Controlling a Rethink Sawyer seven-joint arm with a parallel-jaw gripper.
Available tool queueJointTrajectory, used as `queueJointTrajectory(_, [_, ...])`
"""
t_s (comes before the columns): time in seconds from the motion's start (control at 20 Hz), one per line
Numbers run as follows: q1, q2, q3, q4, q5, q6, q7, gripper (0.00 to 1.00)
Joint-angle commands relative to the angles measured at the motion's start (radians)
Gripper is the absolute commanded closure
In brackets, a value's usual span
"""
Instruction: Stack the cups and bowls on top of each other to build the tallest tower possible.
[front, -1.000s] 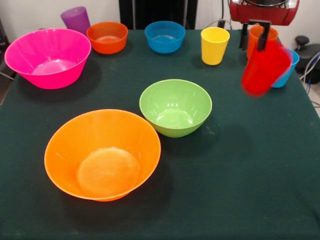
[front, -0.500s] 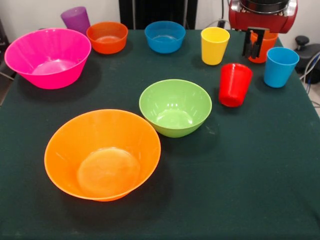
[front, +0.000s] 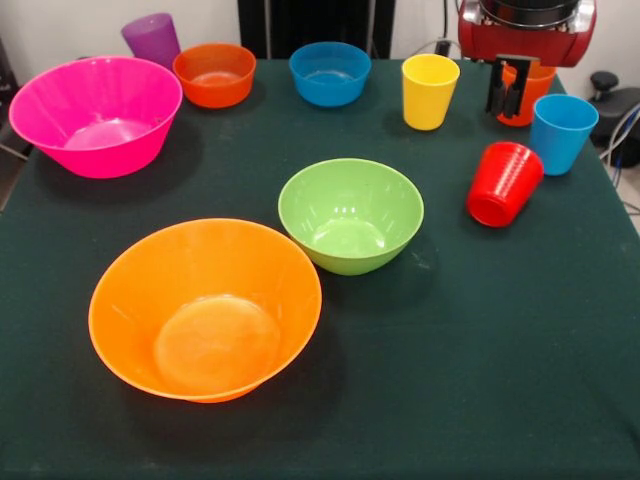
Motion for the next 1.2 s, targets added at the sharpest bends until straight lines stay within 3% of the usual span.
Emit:
queueJointTrajectory(0.05, [-0.015,0.037,0.046,0.065,0.016,-0.051,0.122,1.0])
queueJointTrajectory(0.4, [-0.022,0.043,0.029,0.069,-0.011,-0.074,0.108,1.0])
queueJointTrajectory(0.7, [-0.101,0.108,0.028,0.012,-0.082,-0.074,-0.019,1.0])
queueJointTrajectory(1.2, [-0.178,0.114,0.039,-0.009,-0.179,-0.069,-0.116,1.0])
